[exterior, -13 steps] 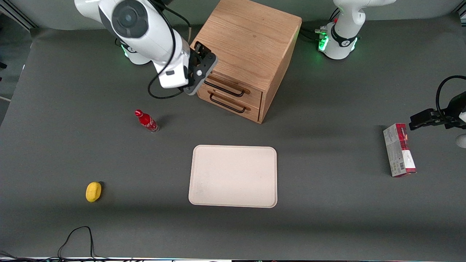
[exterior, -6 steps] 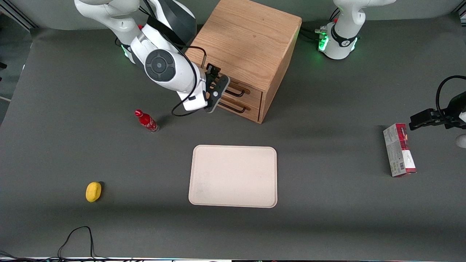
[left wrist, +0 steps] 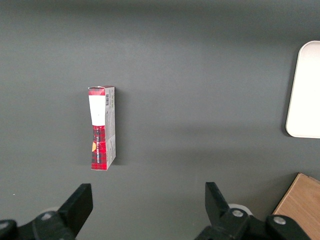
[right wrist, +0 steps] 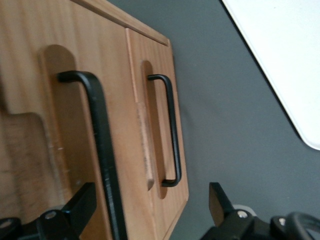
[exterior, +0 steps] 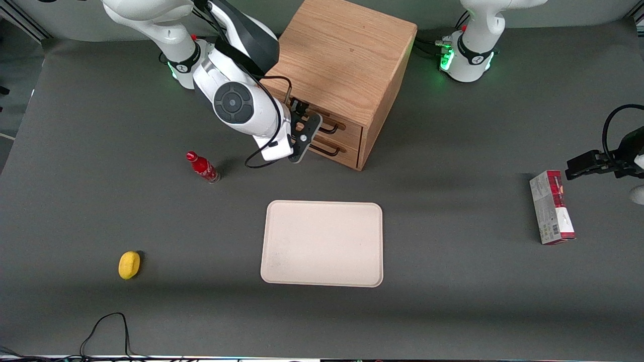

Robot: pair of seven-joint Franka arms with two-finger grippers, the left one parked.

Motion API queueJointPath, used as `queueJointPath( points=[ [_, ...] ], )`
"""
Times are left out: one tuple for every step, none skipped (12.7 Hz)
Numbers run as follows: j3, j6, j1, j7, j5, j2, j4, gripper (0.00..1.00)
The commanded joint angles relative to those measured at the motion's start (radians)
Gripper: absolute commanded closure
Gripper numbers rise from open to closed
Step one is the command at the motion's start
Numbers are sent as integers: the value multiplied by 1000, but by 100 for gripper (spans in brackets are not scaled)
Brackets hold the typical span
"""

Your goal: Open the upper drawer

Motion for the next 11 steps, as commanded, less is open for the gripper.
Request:
queueJointPath(
  points=[
    [6,54,4,-15,-30,23,-15,0],
    [6,63,4,-16,-31,26,-13,0],
    [6,63,3,-16,-50,34,-7,0],
    [6,62,0,-16,-86,40,5,0],
    [6,62,-3,-19,-103,46,17,0],
    [3,59,-6,-21,-105,61,42,0],
    [0,57,-8,-21,-126,76,68,0],
    [-3,54,-16,-19,-163,95,98,0],
    [-5,51,-25,-21,-186,116,131,0],
    [-6,51,-36,-27,-189,135,157,0],
    [-17,48,-40,-66,-189,150,190,0]
  ],
)
